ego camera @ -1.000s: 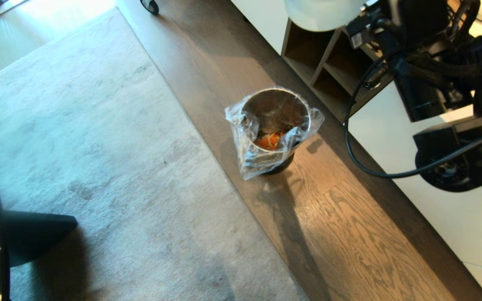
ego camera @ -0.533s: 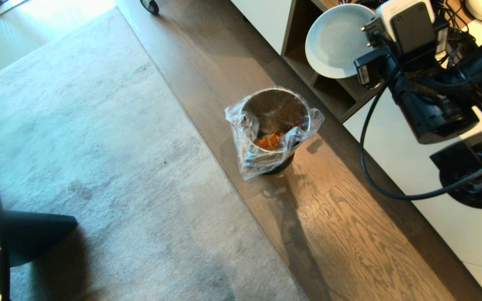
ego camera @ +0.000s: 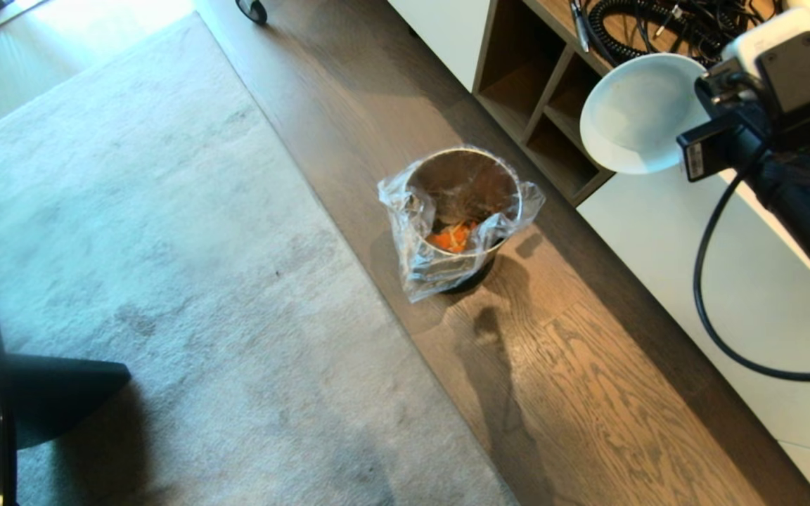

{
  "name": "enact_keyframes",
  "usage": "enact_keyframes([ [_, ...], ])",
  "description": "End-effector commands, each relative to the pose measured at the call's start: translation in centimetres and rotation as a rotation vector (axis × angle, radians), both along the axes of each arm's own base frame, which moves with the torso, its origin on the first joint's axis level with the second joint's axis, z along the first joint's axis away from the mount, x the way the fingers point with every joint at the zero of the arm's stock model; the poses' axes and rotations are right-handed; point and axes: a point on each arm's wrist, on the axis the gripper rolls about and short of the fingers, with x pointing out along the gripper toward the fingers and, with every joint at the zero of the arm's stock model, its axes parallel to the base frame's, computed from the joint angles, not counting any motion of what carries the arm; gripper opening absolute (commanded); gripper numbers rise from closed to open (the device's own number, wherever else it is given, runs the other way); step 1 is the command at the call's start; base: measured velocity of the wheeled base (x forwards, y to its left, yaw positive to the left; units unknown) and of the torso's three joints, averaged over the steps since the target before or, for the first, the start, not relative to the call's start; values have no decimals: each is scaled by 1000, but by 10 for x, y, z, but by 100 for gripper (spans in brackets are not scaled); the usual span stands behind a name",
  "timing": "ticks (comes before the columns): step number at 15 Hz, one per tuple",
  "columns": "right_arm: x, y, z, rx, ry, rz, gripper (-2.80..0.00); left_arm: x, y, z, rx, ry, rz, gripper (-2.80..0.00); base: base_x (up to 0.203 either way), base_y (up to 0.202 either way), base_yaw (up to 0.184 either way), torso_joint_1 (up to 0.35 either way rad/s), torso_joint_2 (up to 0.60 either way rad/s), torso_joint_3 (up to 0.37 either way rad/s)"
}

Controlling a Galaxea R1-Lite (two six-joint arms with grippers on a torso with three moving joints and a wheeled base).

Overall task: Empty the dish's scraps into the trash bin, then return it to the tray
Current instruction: Put the bowl back to the table

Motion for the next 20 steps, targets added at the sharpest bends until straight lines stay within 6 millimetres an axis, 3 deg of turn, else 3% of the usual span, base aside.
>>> enact_keyframes([
  [1, -22, -18, -3, 21, 29, -25, -280, 0, 0, 0, -1, -1, 0, -280, 0, 0, 0, 0, 0, 0],
  [6, -69, -62, -64, 201, 328, -116, -280, 0, 0, 0, -1, -1, 0, -280, 0, 0, 0, 0, 0, 0],
  [10, -104, -90, -101, 471, 488, -250, -280, 0, 0, 0, -1, -1, 0, -280, 0, 0, 0, 0, 0, 0],
  [14, -121, -93, -125, 706, 527, -269, -280, 0, 0, 0, -1, -1, 0, -280, 0, 0, 0, 0, 0, 0],
  [20, -171, -96, -168, 751, 554, -271, -280, 0, 0, 0, -1, -1, 0, -280, 0, 0, 0, 0, 0, 0],
])
